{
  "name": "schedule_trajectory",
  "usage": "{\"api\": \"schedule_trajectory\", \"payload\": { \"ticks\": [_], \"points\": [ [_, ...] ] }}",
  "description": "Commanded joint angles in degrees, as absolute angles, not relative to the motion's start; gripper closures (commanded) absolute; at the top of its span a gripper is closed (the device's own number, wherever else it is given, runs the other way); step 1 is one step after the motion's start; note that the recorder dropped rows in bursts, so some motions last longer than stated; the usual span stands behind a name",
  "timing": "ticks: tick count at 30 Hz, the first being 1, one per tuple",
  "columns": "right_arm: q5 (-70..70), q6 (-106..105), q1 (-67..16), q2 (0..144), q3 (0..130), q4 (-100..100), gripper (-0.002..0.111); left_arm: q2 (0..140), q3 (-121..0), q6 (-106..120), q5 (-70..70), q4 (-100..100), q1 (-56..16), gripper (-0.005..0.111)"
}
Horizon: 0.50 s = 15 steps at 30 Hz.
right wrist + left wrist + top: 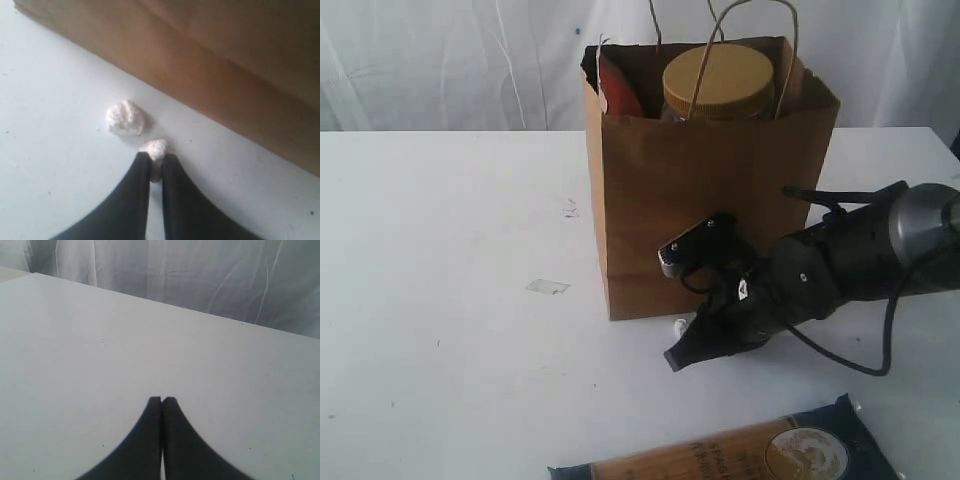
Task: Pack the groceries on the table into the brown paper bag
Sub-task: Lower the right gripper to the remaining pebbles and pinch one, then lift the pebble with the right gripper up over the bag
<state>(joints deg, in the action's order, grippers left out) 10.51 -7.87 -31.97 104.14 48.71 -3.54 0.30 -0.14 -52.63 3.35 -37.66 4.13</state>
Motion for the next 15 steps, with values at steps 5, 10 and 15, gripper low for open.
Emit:
{"api": "schedule_trajectory", "payload": {
  "ticks": [5, 10, 15],
  "points": [
    [23.59, -7.23, -36.16, 98.49, 48.63, -8.52, 0.108, 0.02, 0.00, -52.50, 3.00, -38.19, 3.71, 0.107],
    [33.45, -7.23, -39.97, 92.83, 48.63, -11.50, 0.108, 0.02, 0.00, -52.50, 3.00, -38.19, 3.71, 0.107],
    [35.88, -12.86, -45.76, 85.85, 48.63, -24.73, 0.108, 0.02, 0.00, -52.50, 3.00, -38.19, 3.71, 0.107]
  ]
}}
